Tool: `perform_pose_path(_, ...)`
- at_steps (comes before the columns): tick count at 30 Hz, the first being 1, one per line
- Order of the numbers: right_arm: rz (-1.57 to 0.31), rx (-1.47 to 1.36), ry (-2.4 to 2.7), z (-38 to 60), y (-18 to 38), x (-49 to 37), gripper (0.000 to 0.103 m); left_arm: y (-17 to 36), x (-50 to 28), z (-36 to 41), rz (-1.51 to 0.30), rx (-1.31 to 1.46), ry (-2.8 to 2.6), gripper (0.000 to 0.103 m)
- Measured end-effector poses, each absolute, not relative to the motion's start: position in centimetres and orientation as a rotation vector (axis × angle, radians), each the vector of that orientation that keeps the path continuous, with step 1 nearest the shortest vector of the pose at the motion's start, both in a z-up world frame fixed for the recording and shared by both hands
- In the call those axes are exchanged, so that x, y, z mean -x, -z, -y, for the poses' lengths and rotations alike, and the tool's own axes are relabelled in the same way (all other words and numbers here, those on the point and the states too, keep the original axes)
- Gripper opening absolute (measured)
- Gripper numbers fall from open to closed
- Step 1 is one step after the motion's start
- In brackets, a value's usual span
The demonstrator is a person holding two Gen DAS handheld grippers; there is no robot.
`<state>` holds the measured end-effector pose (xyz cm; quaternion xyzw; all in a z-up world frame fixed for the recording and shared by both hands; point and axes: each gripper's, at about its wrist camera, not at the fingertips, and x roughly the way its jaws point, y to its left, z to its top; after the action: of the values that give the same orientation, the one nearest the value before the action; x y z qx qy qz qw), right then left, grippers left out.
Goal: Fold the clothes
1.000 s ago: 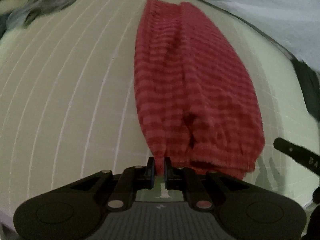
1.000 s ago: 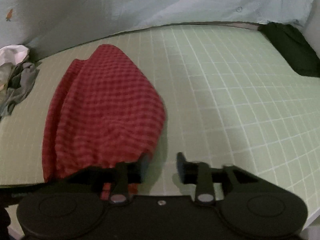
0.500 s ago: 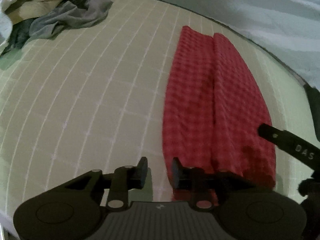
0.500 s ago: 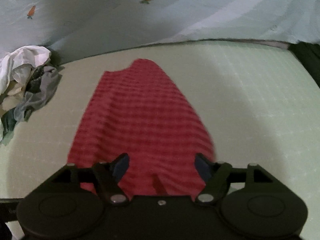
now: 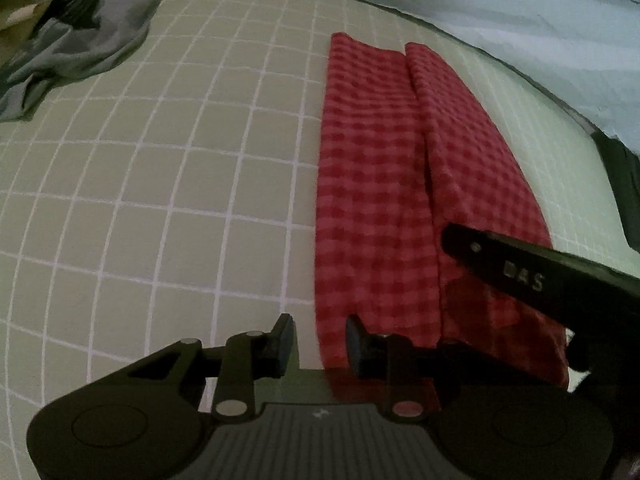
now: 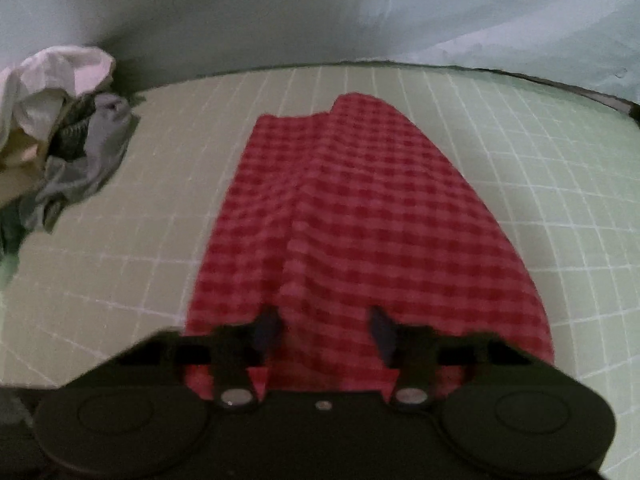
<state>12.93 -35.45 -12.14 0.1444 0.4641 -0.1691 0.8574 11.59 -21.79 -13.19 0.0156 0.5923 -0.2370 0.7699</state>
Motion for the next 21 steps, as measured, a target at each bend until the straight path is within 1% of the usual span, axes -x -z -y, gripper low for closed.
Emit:
perform_pose_path(3,-0.975,-0.32,0.342,36.7,11.8,-12.1,0.012,13.2,-11.6,22.3,-1.282,-0.049,0.5,0.031)
perform_pose_path(4,-0.974,-0.321,0.337,37.1,11.6,-11.8,0.006,13.2,-11.6,22.5,-1.282,-0.052,0.494,0.031)
perform_pose_path(5,-0.962,-0.318,0.335,37.5,11.2,-11.3,0.004,13.2,-11.6,22.5,-1.282,-0.047,0.482,0.03)
perform_pose_path(9,-0.901,-0.329,0.356,39.7,9.5,-8.4,0.003,13.1,-10.9,22.9,-1.265,-0.056,0.444,0.03)
perform_pose_path(13,-0.864,-0.377,0.47,44.1,8.6,-3.8,0.002,13.1,-9.5,23.7,-1.231,-0.095,0.387,0.03)
perform_pose_path(17,-0.884,-0.417,0.637,49.0,9.5,1.5,0.002,13.2,-8.5,24.2,-1.211,-0.11,0.331,0.03)
perform_pose_path(21,-0.93,-0.532,0.721,52.7,11.3,5.1,0.004,13.2,-8.2,23.6,-1.224,-0.079,0.29,0.03)
